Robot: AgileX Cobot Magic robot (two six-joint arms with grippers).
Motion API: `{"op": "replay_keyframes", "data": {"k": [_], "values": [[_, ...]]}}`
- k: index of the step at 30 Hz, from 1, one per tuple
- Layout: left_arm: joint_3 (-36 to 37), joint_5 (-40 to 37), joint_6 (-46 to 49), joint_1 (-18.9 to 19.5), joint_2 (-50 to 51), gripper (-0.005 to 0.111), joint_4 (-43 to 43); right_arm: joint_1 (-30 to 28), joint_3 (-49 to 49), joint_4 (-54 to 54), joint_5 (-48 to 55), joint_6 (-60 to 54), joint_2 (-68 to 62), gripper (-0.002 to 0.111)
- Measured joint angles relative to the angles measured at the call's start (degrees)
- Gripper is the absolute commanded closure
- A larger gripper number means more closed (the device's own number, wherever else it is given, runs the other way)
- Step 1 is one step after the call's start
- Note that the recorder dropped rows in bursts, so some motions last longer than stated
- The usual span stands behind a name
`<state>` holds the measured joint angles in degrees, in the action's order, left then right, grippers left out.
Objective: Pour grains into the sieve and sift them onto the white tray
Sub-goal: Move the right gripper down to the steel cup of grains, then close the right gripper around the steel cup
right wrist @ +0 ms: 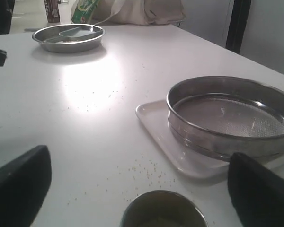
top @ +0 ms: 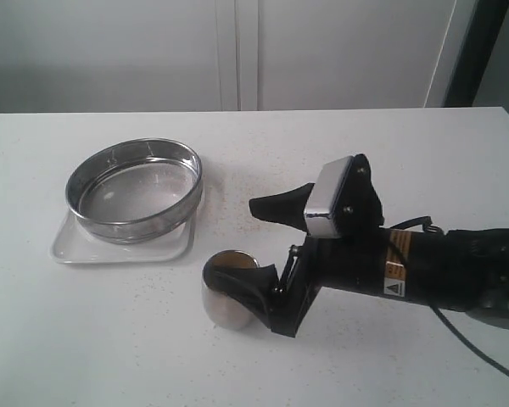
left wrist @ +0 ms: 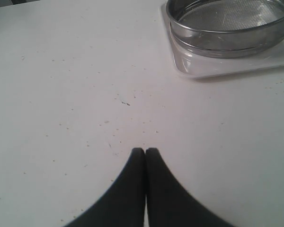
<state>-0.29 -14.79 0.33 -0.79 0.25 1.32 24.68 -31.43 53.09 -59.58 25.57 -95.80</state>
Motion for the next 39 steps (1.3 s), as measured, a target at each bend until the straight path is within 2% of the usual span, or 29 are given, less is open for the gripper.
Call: {"op": "replay_keyframes", "data": {"k": [12,39], "values": [[0.0,0.0,0.0,0.0,0.0,0.107,0.0,1.0,-5.1,-4.2,2.4,-1.2,-8.1,0.014],[0.0,0.0,0.0,0.0,0.0,0.107,0.0,1.6,-8.6,-4.5,2.5,-4.2,-19.5,0.014]]}}
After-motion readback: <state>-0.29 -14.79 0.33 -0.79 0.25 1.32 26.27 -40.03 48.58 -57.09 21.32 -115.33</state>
